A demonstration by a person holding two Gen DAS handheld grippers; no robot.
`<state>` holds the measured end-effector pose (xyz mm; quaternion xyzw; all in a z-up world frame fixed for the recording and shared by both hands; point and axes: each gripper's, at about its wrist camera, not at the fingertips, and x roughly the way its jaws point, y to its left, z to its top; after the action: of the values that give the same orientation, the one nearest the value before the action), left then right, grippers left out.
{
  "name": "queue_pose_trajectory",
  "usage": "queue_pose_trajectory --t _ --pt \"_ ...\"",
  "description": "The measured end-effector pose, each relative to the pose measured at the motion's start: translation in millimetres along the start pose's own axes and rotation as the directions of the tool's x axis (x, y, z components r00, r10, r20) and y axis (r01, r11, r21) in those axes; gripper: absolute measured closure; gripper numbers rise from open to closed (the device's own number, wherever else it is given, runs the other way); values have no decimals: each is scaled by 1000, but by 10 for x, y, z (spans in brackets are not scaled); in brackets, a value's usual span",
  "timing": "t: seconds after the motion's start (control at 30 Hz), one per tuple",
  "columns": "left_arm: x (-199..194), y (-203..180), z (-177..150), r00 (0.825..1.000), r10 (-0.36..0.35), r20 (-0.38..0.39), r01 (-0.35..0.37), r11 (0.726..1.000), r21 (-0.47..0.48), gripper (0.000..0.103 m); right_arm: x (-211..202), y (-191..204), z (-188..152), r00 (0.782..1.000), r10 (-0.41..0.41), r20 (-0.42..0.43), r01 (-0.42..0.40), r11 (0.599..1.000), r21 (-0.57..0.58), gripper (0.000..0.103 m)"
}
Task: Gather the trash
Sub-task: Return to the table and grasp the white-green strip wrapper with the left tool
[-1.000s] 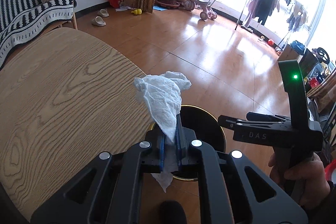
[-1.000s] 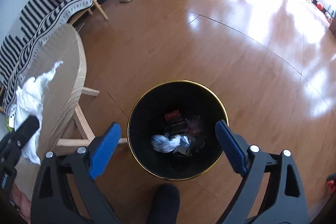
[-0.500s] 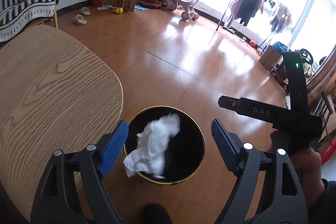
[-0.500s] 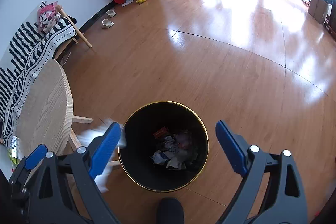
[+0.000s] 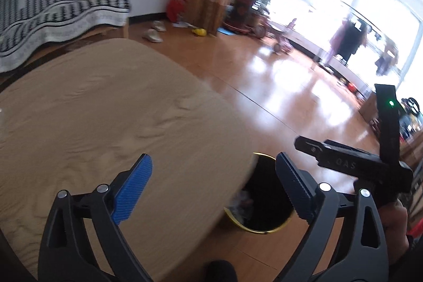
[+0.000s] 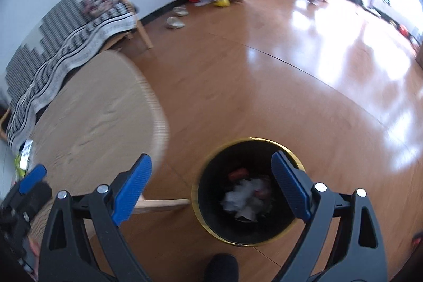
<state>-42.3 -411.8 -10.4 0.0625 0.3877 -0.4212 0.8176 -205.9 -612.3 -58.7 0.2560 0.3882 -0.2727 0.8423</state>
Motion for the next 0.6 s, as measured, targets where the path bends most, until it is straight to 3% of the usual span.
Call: queue_pose_trajectory --t 0.13,0.27,0.43,0.53,0.6 --pt "-323 717 16 985 171 19 -168 981 -101 11 120 731 54 997 73 -15 -74 993 -89 14" --pt "-708 1658 -51 936 352 -4 -342 906 -248 11 234 1644 52 989 144 -41 -149 968 -202 14" --pt "-1188 2845 -286 843 531 -92 -508 727 -462 11 314 2618 -115 976 201 -86 -218 921 -323 14" --pt "-1424 3412 -527 803 578 -149 -551 622 -556 11 351 3124 -255 968 225 -113 -251 890 -381 14" --pt "-1490 3654 -638 787 591 -177 -568 581 -584 11 375 3412 -344 963 238 -126 -269 870 -413 14"
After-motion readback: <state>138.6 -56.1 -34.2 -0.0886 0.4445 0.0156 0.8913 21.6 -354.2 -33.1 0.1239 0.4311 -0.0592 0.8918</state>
